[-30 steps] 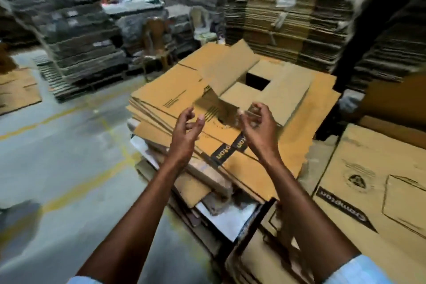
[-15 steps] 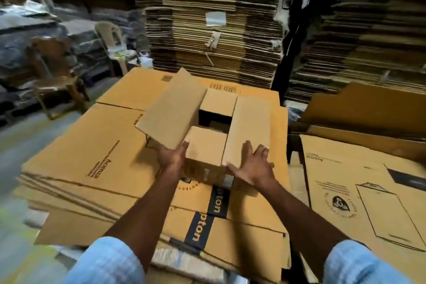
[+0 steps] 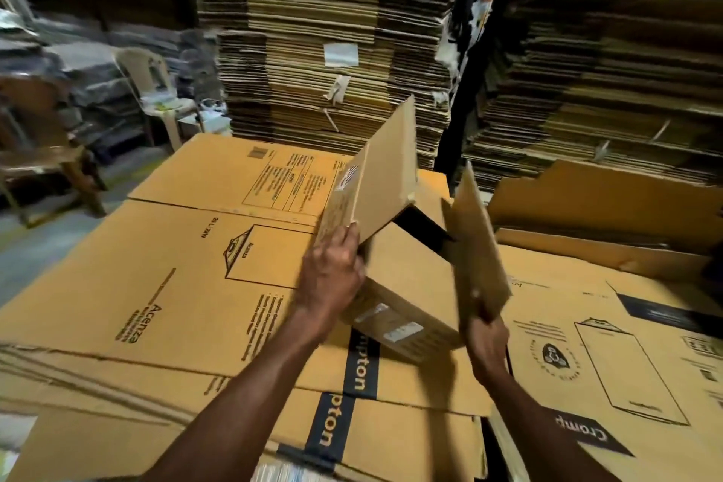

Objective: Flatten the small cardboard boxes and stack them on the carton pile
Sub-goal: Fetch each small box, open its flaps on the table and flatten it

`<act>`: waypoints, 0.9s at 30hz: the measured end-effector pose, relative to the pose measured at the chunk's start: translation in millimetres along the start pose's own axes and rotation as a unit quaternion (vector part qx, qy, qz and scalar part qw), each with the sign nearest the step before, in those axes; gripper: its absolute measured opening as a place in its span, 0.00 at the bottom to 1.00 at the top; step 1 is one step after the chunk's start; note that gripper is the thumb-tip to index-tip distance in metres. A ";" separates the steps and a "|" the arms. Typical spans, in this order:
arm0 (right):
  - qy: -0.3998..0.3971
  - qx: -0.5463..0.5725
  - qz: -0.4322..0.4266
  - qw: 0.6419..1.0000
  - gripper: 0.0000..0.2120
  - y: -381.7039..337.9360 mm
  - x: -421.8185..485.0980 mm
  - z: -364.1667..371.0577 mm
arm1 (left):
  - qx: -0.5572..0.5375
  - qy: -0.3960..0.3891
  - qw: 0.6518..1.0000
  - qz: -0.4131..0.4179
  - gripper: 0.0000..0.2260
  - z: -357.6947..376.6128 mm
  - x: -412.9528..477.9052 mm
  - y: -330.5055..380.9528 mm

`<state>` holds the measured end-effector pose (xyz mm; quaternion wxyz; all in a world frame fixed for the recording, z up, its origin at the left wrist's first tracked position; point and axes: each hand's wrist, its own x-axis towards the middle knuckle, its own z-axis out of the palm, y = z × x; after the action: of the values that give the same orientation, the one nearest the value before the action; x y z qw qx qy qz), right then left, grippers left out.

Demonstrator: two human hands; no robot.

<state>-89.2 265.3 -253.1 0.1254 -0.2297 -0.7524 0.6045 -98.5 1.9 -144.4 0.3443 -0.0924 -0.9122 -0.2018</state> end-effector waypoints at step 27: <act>0.026 -0.083 -0.631 0.771 0.26 -149.8 -117.4 -120.5 | -0.059 0.006 0.800 -0.597 0.53 -2.4 -177.1 173.7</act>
<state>39.2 285.1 -69.0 0.4788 0.2712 -0.7717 0.3188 88.4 152.2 -207.7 0.1547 0.4512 -0.7713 -0.4214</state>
